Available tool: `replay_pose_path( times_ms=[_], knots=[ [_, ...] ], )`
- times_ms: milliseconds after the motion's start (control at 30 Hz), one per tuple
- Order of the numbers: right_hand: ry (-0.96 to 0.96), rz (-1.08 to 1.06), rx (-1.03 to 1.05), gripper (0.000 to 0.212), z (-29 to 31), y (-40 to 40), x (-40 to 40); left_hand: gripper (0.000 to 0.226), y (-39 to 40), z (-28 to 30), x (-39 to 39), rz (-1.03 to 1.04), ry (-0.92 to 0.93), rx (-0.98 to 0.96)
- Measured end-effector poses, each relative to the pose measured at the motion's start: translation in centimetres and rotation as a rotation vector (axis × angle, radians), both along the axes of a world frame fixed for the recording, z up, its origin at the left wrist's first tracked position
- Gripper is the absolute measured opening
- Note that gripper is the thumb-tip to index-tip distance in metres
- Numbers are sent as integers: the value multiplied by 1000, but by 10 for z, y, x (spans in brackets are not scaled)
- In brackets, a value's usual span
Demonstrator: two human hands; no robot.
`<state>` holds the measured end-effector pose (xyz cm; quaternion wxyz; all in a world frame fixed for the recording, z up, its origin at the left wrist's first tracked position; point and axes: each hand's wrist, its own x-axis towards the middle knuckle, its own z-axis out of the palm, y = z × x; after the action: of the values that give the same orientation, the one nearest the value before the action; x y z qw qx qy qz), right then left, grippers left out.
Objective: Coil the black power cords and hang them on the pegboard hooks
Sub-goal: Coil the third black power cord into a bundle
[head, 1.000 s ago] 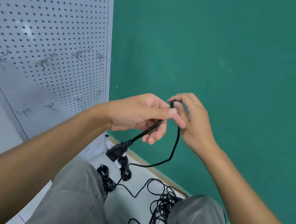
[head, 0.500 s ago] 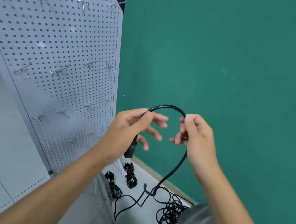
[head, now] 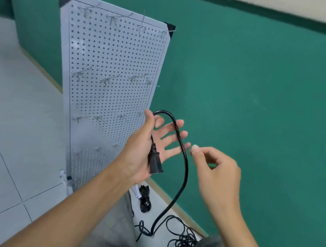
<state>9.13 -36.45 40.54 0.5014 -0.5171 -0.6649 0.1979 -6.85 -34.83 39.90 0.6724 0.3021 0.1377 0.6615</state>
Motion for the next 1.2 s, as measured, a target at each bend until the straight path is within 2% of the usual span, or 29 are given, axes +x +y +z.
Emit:
replay_pose_path(
  times_ms=[67, 133, 300, 367, 500, 567, 667, 733, 833, 967, 1100, 1133, 1200],
  knots=[
    [13, -13, 92, 13, 16, 1, 0, 43, -4, 4, -2, 34, 70, -11],
    [22, 84, 111, 7, 34, 6, -3, 45, -5, 10, 2, 38, 120, -31],
    [-65, 314, -35, 20, 59, 25, -10, 47, -4, 21, 17, -28, 234, -7],
    [16, 337, -90, 26, 60, 32, -7, 50, -1, 22, 20, -59, 265, 19],
    [370, 413, -276, 25, 56, 40, -3, 53, 11, 13, 20, -136, 399, 55],
    [419, 436, -342, 32, 48, 47, -2, 57, 18, 3, 20, -224, 445, 80],
    [433, 426, -436, 36, 38, 61, 0, 67, 26, -8, 25, -349, 407, 0],
    [432, 410, -433, 35, 29, 72, 2, 64, 30, -12, 29, -386, 394, -46],
    [534, 466, -441, 37, 10, 83, 3, 51, 38, -18, 32, -290, 430, -81],
    [592, 606, -586, 44, -36, 79, 0, 44, 53, -17, 25, -133, 328, -134],
    [431, 638, -759, 75, -78, 72, -6, 37, 69, -7, 5, 33, 279, -126],
    [380, 638, -781, 78, -86, 70, -7, 36, 71, -2, -1, 72, 274, -123],
    [269, 637, -774, 69, -96, 67, -6, 35, 75, 6, -13, 135, 279, -150]
  ],
)
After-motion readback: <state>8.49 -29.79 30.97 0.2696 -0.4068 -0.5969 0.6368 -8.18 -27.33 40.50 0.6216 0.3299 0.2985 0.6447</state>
